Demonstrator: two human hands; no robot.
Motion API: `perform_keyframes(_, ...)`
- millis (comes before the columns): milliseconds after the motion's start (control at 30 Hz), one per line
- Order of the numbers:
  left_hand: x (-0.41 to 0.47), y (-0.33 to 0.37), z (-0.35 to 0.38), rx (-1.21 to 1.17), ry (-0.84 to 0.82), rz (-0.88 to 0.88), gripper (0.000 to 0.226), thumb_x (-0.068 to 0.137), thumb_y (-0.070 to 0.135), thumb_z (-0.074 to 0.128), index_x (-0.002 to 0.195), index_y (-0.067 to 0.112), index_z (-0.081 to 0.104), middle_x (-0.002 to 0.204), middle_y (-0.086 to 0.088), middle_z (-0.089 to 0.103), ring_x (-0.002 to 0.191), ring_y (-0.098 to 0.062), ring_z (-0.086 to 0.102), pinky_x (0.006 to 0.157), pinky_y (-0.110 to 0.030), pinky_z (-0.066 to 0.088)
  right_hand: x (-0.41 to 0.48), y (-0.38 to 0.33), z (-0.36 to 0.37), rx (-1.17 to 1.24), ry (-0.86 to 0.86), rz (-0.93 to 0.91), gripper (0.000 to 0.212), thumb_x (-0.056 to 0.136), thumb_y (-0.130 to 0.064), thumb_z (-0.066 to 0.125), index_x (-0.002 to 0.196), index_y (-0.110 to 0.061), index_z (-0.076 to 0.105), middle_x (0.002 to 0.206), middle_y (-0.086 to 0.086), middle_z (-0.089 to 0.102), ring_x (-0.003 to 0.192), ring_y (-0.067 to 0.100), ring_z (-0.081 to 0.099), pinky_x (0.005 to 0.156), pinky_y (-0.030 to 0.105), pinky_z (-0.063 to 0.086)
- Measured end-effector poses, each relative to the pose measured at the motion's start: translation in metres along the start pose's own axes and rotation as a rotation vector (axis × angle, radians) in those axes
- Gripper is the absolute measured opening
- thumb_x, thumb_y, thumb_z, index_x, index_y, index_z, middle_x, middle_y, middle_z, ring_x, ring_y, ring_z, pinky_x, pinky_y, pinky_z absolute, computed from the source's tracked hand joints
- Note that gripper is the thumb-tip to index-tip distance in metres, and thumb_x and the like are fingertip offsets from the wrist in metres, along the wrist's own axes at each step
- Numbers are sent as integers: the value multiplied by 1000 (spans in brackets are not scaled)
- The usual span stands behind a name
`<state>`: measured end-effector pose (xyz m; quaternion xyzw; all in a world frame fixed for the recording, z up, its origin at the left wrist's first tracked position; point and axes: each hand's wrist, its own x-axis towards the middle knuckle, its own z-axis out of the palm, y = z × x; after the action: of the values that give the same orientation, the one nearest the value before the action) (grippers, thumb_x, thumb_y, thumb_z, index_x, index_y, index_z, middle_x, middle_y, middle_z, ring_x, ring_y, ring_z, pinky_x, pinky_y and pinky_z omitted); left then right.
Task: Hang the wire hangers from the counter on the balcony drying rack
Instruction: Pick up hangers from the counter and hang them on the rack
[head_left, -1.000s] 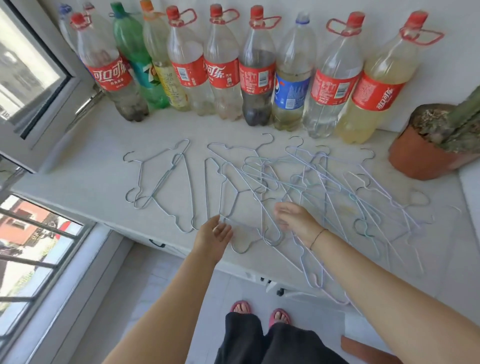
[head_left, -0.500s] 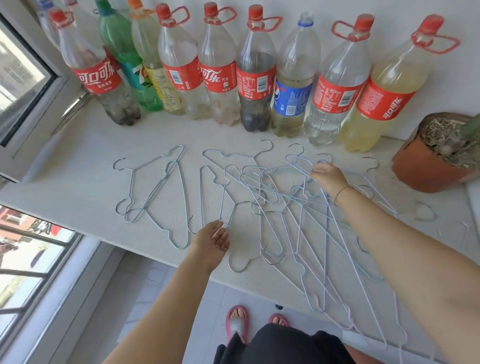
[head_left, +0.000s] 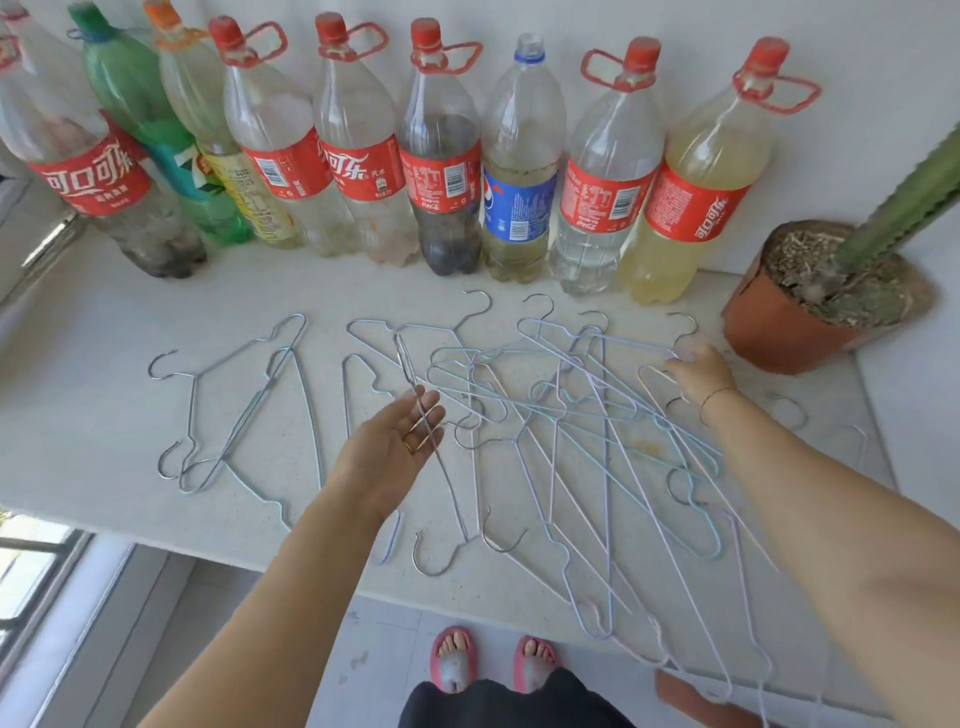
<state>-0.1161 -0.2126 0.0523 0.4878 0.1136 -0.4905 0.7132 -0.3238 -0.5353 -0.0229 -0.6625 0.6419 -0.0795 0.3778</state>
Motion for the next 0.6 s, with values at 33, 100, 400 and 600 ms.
perform_keyframes(33, 1, 4, 6, 8, -22, 12, 13, 94, 14, 50, 99, 10, 60, 83, -1, 70, 84, -17, 62, 91, -31, 46, -5, -2, -4, 3, -17, -1, 44, 58, -43, 56, 96, -21, 55, 98, 12, 55, 95, 28, 57, 77, 30, 40)
perform_keyframes(100, 2, 12, 18, 35, -66, 31, 12, 93, 15, 50, 99, 9, 60, 86, -2, 68, 81, -16, 62, 90, -31, 47, -13, -7, -11, 25, -36, 2, 36, 79, -28, 60, 110, -11, 60, 111, 16, 59, 101, 31, 59, 77, 24, 44)
perform_keyframes(400, 4, 17, 47, 58, -96, 27, 17, 93, 17, 48, 100, 9, 61, 85, -1, 70, 80, -16, 65, 85, -31, 49, -6, -3, -25, 94, -144, -76, 33, 90, -15, 50, 59, -13, 42, 59, 8, 36, 54, 22, 39, 32, 11, 33)
perform_keyframes(600, 1, 5, 62, 47, -101, 3, 17, 93, 17, 49, 102, 9, 60, 92, -2, 67, 85, -17, 63, 83, -31, 50, -1, -1, -33, 296, -208, -35, 21, 78, -34, 59, 68, -16, 53, 70, 5, 49, 69, 20, 45, 63, 28, 39)
